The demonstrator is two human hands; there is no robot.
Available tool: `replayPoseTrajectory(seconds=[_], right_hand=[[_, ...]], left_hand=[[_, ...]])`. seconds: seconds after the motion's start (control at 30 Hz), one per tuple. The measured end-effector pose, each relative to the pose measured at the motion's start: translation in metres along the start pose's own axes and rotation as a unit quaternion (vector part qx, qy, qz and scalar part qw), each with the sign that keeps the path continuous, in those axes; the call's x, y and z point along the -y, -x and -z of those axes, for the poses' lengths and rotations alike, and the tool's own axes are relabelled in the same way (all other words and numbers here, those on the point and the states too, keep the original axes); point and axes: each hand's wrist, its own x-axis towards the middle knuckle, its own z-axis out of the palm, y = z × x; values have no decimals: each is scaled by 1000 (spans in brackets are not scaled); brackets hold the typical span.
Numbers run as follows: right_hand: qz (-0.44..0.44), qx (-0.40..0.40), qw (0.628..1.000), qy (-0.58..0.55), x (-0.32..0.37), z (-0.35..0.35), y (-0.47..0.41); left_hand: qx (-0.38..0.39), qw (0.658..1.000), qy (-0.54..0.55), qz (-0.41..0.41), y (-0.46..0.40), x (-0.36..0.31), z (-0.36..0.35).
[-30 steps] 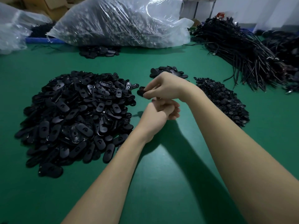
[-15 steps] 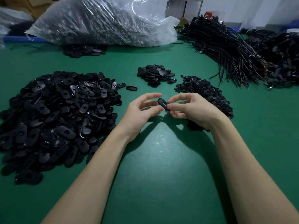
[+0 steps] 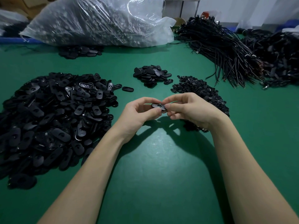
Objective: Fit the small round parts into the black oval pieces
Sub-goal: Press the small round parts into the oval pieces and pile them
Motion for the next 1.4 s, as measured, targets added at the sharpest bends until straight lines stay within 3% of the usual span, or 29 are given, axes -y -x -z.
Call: replayPoseTrajectory(seconds=[0.07, 0.13, 0.23, 0.5, 0.83, 1.23, 1.4], right_hand=[[19, -70, 992, 100, 1, 4, 0], [37, -168, 940, 295, 2, 15, 0], [5, -195, 876, 441, -5, 23, 2], [24, -253, 873, 416, -15, 24, -3], [24, -191, 892, 409, -12, 30, 1], [20, -236, 880, 411, -16, 19, -6], [23, -267, 863, 429, -17, 13, -4]], left_hand=[[-8, 1000, 15, 2, -1, 1, 0], [-13, 1000, 22, 2, -2, 2, 1], [-13, 1000, 20, 2, -2, 3, 1], [-30, 996, 80, 20, -3, 3, 1], [-57, 997, 50, 18, -4, -1, -1], [-62, 985, 161, 24, -2, -5, -2], [-79, 984, 157, 27, -2, -6, -3]])
